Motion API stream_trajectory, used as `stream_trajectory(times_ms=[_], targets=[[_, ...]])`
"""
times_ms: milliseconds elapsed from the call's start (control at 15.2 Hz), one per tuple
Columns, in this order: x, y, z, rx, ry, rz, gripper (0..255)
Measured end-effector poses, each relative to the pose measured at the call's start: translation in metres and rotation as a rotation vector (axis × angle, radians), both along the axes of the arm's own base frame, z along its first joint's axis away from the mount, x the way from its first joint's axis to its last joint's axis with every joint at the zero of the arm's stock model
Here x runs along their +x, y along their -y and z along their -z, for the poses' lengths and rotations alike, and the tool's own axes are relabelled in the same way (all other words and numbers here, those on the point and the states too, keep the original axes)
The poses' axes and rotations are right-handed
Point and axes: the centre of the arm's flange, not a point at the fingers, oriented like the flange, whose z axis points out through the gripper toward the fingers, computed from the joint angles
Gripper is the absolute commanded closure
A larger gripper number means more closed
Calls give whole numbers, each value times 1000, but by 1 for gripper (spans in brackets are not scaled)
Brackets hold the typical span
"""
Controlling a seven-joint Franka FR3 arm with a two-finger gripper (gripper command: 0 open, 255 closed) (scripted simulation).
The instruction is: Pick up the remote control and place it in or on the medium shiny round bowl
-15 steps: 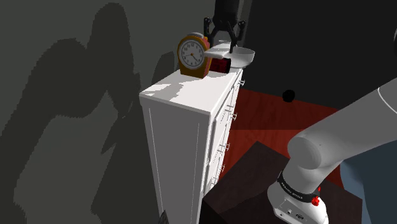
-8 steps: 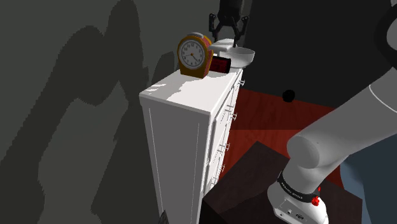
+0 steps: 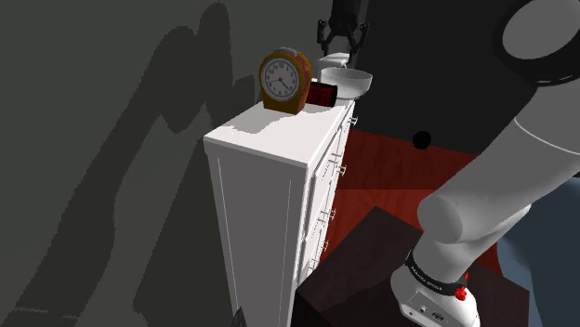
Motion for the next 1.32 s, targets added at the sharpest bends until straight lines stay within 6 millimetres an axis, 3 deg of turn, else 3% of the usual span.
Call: stream_trajectory(times_ms=[858,990,1320], targets=[[57,170,-3,-1,1,0,255],[64,180,3,0,-1,0,255],[65,183,27,0,-1,-1,255]])
